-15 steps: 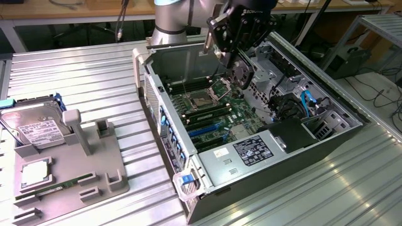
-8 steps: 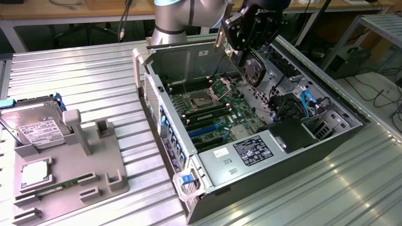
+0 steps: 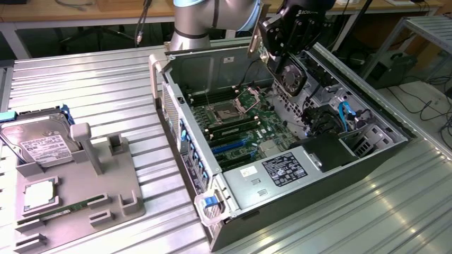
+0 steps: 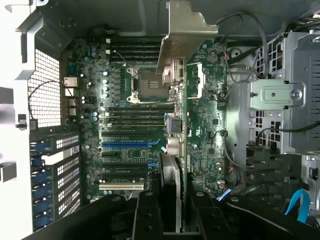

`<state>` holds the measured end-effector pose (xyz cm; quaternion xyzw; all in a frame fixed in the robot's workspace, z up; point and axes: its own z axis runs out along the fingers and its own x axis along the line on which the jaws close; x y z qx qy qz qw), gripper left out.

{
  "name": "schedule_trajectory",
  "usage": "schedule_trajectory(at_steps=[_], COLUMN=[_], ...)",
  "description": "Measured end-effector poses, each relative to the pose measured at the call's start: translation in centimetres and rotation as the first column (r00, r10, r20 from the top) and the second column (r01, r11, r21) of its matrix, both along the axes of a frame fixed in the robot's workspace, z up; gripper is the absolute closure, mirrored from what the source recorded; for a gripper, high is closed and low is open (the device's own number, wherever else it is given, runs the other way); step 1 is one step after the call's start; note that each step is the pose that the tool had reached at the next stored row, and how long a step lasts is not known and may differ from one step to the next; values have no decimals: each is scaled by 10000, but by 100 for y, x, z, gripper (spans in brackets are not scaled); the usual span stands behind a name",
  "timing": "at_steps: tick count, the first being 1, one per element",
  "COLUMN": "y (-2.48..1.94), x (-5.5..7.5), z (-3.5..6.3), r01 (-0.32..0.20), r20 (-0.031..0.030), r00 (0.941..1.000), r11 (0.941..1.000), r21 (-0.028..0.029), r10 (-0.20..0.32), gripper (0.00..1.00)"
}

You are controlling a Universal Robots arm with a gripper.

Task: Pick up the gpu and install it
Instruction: 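Pick up the gpu and move the gpu toward the slot, then insert the gpu into the slot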

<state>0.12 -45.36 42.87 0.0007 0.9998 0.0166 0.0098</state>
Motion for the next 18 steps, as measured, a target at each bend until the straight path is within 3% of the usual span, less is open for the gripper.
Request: schedule_trajectory(at_steps=[14,18], y=[0,0], x=[0,-2], z=[0,0], r01=[0,-579], r20=[0,0], r00=[10000,9983], r11=[10000,9983], r21=[1,1], r10=[0,579], gripper=[72,72])
